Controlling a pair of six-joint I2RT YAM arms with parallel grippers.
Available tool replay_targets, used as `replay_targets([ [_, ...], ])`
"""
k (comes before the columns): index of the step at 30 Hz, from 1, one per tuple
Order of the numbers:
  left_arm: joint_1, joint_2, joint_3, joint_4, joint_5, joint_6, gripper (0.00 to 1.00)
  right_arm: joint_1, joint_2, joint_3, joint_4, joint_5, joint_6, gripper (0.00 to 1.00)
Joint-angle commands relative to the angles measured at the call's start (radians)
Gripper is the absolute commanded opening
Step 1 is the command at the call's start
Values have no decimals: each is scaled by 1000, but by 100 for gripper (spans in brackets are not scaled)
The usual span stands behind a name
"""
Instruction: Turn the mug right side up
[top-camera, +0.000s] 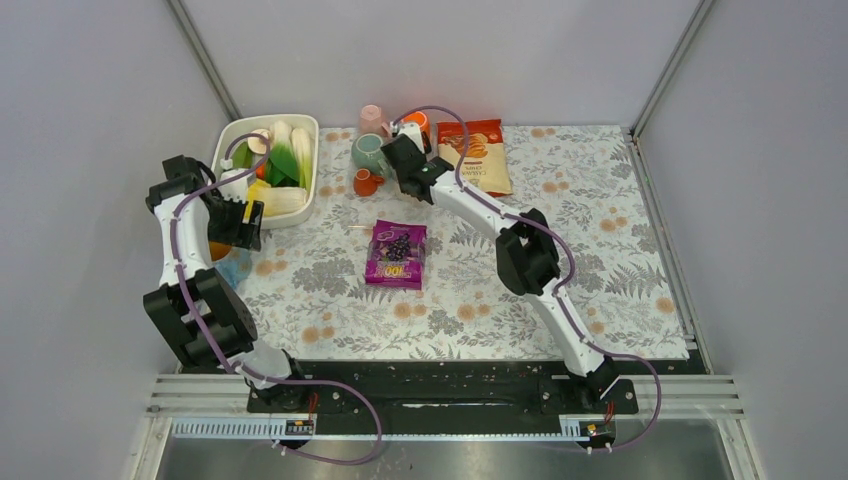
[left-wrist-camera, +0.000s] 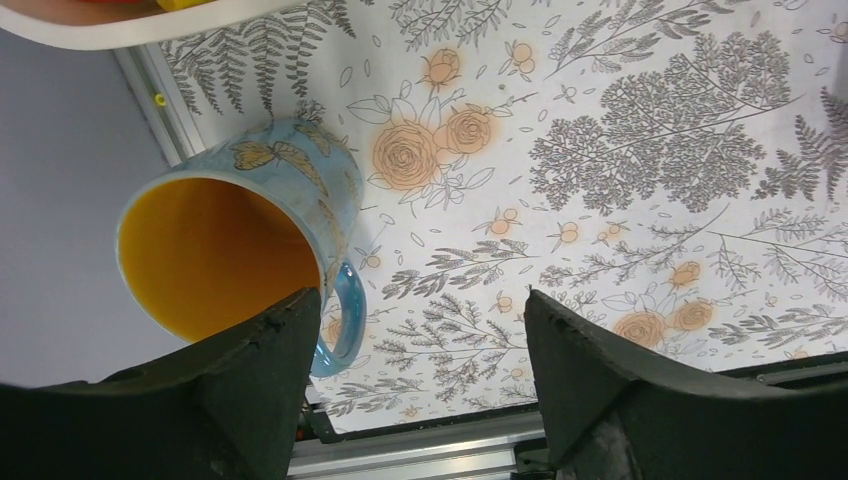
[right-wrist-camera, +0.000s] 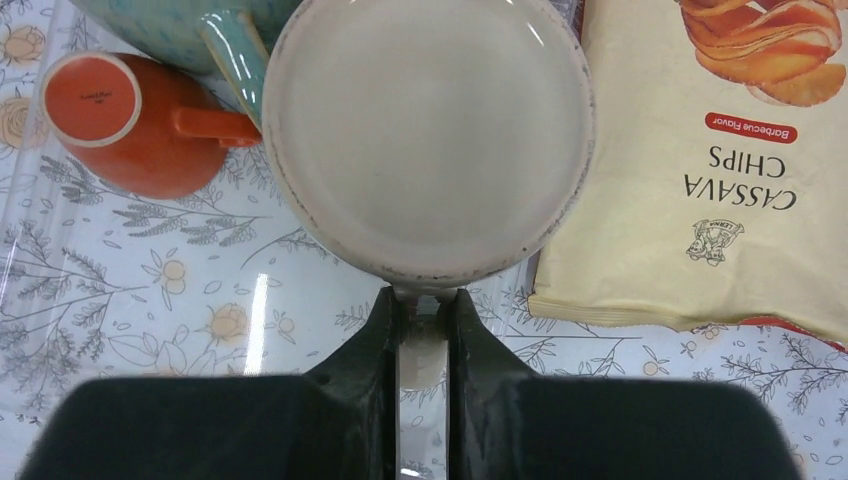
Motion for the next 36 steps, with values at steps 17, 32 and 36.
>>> replay_targets([
  [17,-162,-128,-23,305,459,-459,88,-59,-605,-726,657,-313,148,0],
  [32,-405,109,25,659,687,-963,93,-78,-787,-926,1034,-550,431,0],
  [36,-413,164,-1,771,766,-1104,92,-77,-793,-939,1083,-592,490,0],
])
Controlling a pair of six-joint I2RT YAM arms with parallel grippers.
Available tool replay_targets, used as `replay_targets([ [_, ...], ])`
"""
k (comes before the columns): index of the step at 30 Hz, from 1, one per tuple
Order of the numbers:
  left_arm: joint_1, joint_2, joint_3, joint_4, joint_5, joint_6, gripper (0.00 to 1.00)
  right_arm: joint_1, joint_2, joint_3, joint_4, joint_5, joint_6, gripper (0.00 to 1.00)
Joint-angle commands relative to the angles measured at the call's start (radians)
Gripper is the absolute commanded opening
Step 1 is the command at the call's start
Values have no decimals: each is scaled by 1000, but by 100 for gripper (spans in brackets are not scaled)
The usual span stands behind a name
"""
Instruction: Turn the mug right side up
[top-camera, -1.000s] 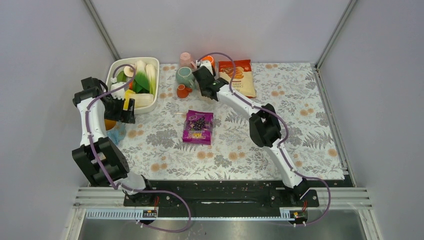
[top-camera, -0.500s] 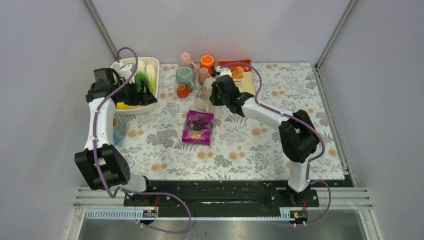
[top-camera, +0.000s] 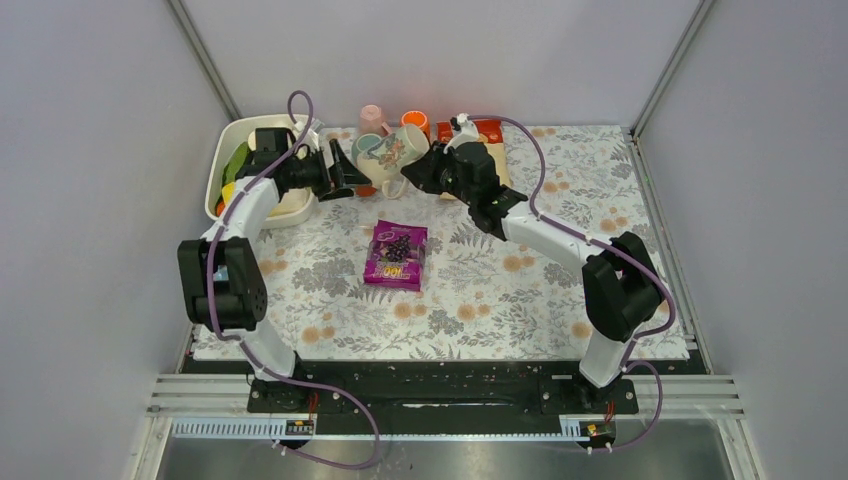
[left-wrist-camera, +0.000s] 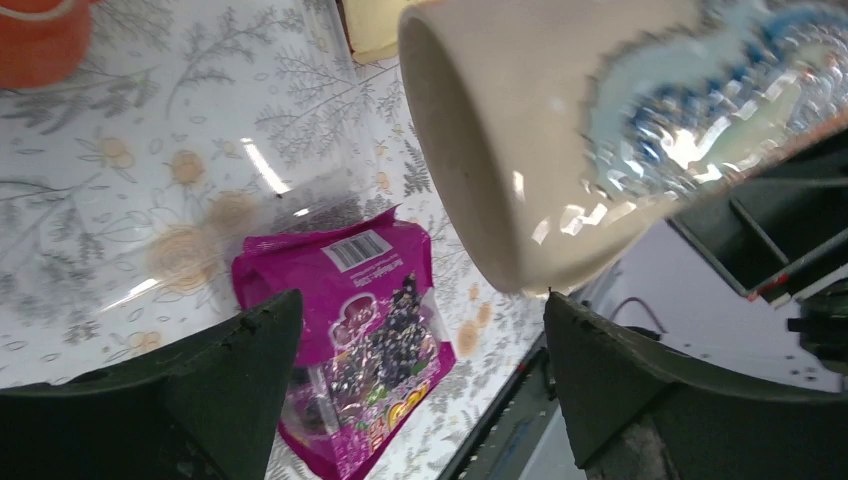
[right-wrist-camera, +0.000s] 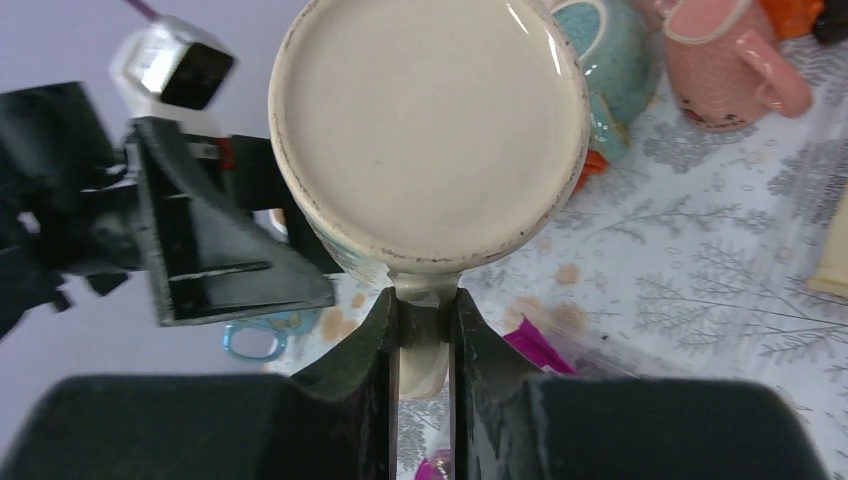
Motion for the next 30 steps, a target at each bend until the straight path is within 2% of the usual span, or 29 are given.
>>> replay_targets([
  [1,-1,15,-8,209,133,-209,91,2,-83,19,259,-83,111,0],
  [4,-1,-43,-84,410,136,-299,90,2,-71,23,274,-109,136,0],
  [6,-1,-80,-111,487,135,-335,89,2,-61,27,278,-121,145,0],
  [9,-3,-104,-113,535,128,-360,87,3,-54,34,289,-145,159,0],
  [13,-24,-75,-95,554,170,-406,75,3,-50,47,303,-194,189,0],
  [15,-28,-73,-112,616,193,-464,69,3,-42,47,326,-221,223,0],
  [18,-27,-89,-146,803,230,-600,53,4,-8,67,329,-262,276,0],
  [20,-31,-104,-148,867,236,-643,39,7,29,79,337,-281,310,0],
  [22,-36,-113,-147,879,239,-660,16,16,64,96,333,-297,332,0],
  [23,-36,-118,-147,871,242,-655,2,21,85,105,325,-301,337,0],
  [24,-36,-127,-144,841,234,-618,0,25,97,112,316,-305,339,0],
  [26,-34,-139,-120,659,189,-465,0,30,116,112,309,-308,348,0],
  [29,-35,-158,-49,275,18,-133,0,31,143,117,247,-306,343,26],
  [30,-35,-164,-38,206,-43,-60,0,31,155,121,219,-310,335,41],
])
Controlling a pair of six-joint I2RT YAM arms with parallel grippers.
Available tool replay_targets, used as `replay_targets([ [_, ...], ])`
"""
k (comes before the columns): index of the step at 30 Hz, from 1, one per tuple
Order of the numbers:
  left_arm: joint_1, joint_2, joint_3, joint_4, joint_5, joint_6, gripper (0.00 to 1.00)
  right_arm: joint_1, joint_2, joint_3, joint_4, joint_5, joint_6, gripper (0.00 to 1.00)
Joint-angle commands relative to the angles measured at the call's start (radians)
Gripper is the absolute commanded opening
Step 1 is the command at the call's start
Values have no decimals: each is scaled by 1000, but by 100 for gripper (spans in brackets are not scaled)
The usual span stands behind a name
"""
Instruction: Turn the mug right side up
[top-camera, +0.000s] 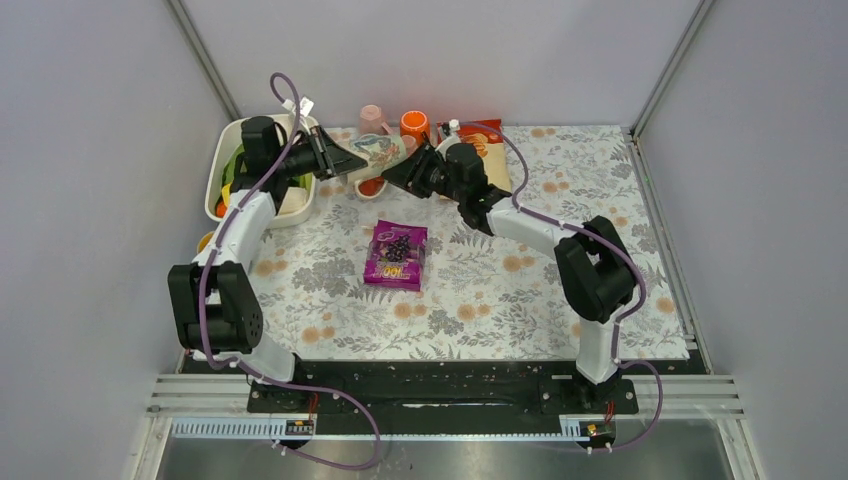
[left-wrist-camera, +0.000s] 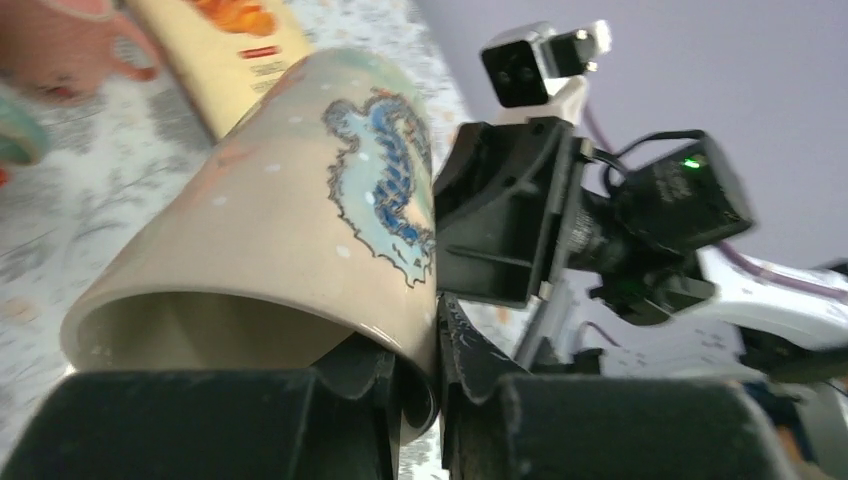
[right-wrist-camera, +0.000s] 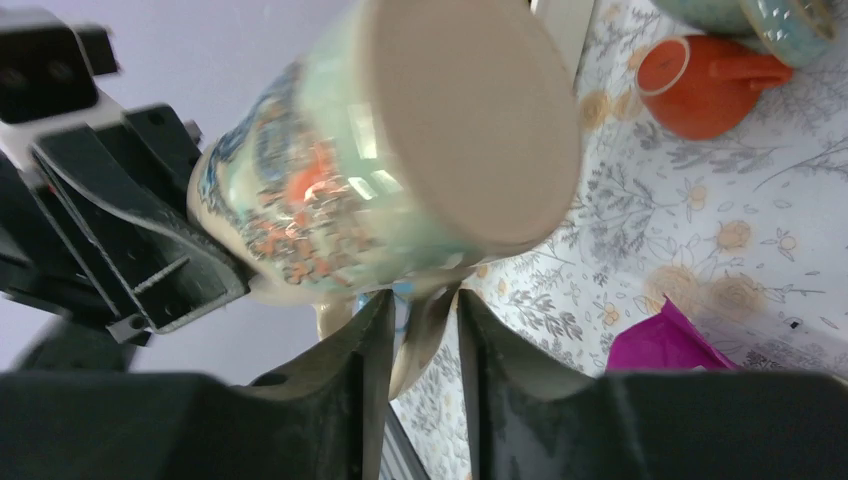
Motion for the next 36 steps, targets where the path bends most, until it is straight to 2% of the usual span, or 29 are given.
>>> replay_targets([
  [1,-22,-73,100,-425,-263,398,0,48,32,80,31,-99,-30,49],
  [4,-21,-79,134,-583,-417,537,0,49,69,102,-44,-135,-49,69],
  [8,-17,-116,161,-705,-573,680,0,49,54,83,-79,-143,-92,79],
  [12,-18,-109,275,-975,-722,948,0,52,2,94,-206,-109,-215,92],
  [15,-19,-90,293,-1177,-814,1114,0,59,-28,128,-331,-30,-358,93],
  [17,-19,-86,259,-1222,-888,1188,0,60,-29,161,-430,24,-430,94],
  [20,-18,-85,178,-1230,-996,1238,0,59,-3,251,-573,150,-560,95],
  [24,-17,-77,107,-1215,-1061,1268,0,56,112,454,-741,351,-793,99],
  [28,-13,-71,71,-1172,-1122,1276,0,3,266,678,-858,318,-1029,99],
  [32,-9,-41,56,-1169,-1146,1281,0,-73,448,988,-1013,261,-1087,95],
  [36,-9,-19,45,-1168,-1159,1294,3,-118,572,1107,-1026,187,-1196,92],
])
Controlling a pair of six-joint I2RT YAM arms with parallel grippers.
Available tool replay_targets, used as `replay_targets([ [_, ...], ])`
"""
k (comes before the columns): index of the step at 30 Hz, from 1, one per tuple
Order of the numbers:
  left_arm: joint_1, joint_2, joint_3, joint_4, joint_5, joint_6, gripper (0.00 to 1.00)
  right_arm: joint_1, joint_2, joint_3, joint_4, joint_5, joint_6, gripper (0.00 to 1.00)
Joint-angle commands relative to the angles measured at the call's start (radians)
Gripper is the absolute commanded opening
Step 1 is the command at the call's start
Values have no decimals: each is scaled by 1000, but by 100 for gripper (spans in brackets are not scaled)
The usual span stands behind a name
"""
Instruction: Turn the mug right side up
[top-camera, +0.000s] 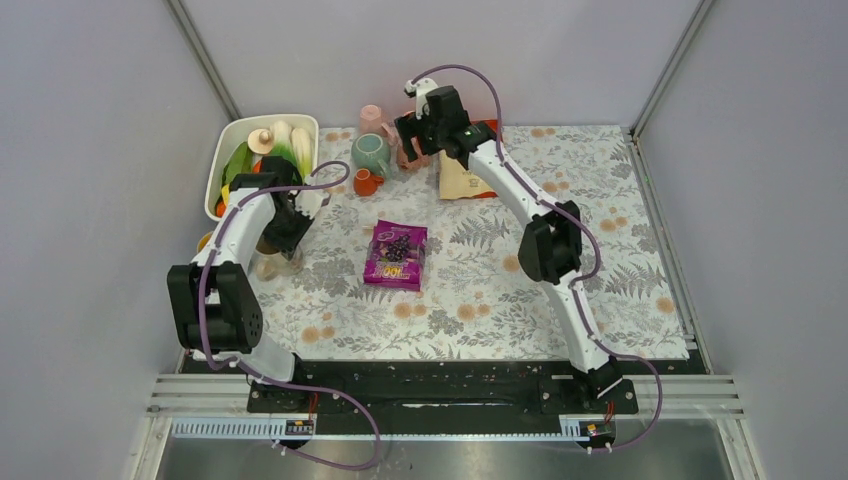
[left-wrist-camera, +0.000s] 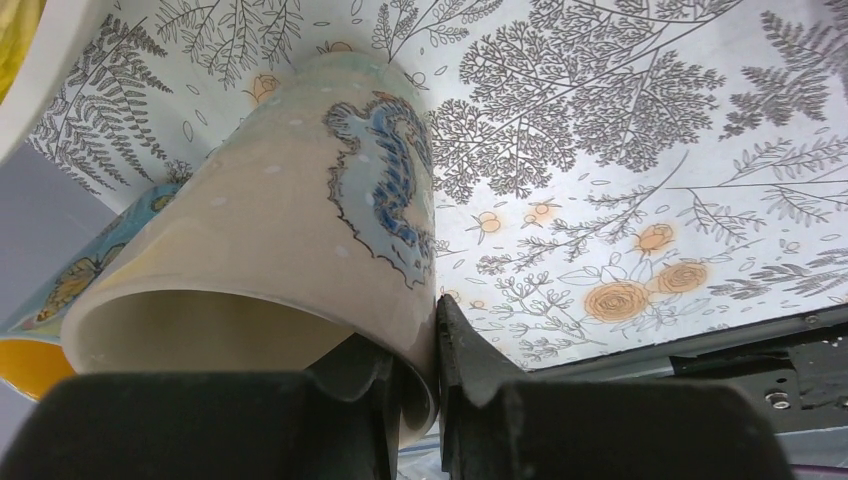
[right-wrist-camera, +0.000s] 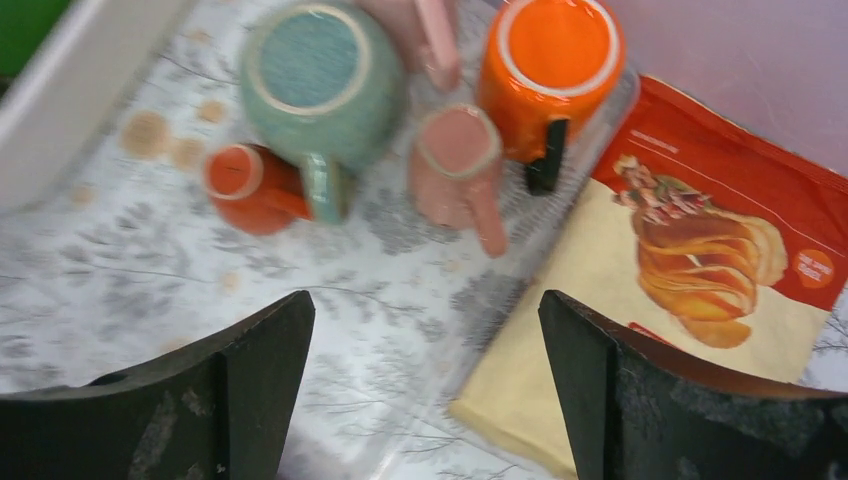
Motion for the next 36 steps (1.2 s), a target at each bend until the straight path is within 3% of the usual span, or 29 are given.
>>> replay_targets([
  [1,4,3,4,49,-82,39,6,-67,125,119,-107,-65,-187,92],
  [10,10,4,3,49,-81,48,23,-83,206,127,2,-114,-368,91],
  [16,16,-7,7,40,-62,50,65,-75,239,140,5,-95,-474,85],
  [18,16,-22,26,22,-35,48,72,-69,247,142,1,-112,-526,85],
  [24,17,-89,65,-14,33,23,77,-27,332,192,3,-27,-753,87],
  [28,17,-122,66,-14,39,11,77,-13,350,166,100,15,-823,73],
  [32,17,-135,74,-14,36,4,77,-13,357,176,140,14,-817,71],
  [36,18,-140,83,-13,32,2,77,-6,364,172,155,14,-840,61],
])
